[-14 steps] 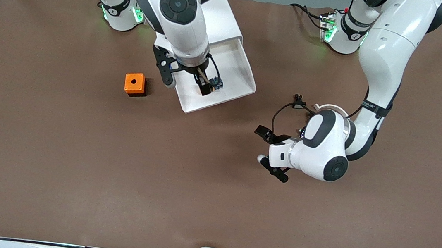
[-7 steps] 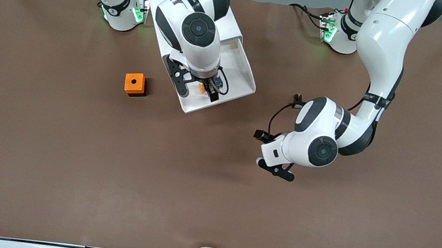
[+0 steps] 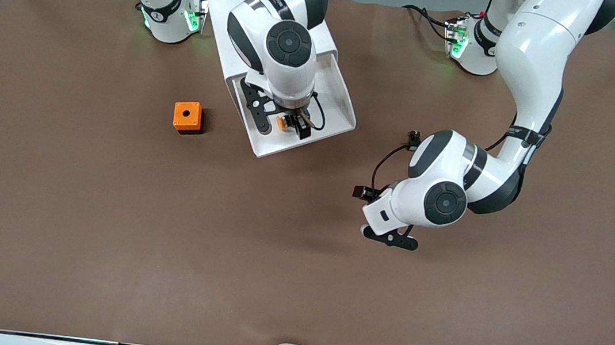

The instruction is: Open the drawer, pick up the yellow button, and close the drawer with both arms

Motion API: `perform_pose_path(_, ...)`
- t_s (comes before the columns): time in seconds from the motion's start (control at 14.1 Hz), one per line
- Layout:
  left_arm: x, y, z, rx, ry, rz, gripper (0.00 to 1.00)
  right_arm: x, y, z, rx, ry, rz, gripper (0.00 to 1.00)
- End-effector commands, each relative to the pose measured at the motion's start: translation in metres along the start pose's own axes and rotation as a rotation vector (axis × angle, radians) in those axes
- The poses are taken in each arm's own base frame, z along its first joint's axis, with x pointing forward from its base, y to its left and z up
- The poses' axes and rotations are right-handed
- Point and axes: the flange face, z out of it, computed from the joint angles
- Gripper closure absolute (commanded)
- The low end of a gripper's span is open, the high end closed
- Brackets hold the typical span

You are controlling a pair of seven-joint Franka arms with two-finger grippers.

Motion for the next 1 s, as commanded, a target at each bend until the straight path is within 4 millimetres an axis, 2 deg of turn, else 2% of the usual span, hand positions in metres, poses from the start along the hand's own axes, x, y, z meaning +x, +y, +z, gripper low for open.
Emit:
perform_pose_path(0.0, -0.002, -0.004, -0.009, 0.022, 0.022, -0.019, 0.0, -0.003, -0.002, -0.003, 0.01, 0.005, 0.01, 0.23)
perform_pose_path(0.14, 0.0, -0.011, -0.011, 0.019, 0.024, -0.033, 0.0, -0.002, -0.002, -0.003, 0.01, 0.005, 0.012, 0.38)
perform_pose_path(0.36, 0.0, -0.01, -0.011, 0.019, 0.023, -0.035, 0.0, -0.004, -0.003, -0.001, 0.015, 0.006, 0.006, 0.57)
perform_pose_path(0.5, 0.0, -0.009, -0.01, 0.022, 0.025, -0.033, 0.0, -0.007, -0.004, 0.004, 0.011, 0.011, -0.002, 0.81)
perform_pose_path(0.57, 0.0, -0.008, -0.01, 0.033, 0.026, -0.016, 0.0, -0.007, -0.004, 0.003, 0.013, 0.011, -0.002, 0.86)
perform_pose_path(0.71, 0.0, -0.008, -0.01, 0.067, 0.036, 0.003, 0.0, -0.008, -0.005, -0.003, 0.021, 0.007, -0.002, 0.87)
perform_pose_path(0.92, -0.002, -0.002, -0.009, 0.071, 0.036, 0.003, 0.0, -0.005, -0.005, -0.034, 0.047, -0.007, 0.001, 0.87)
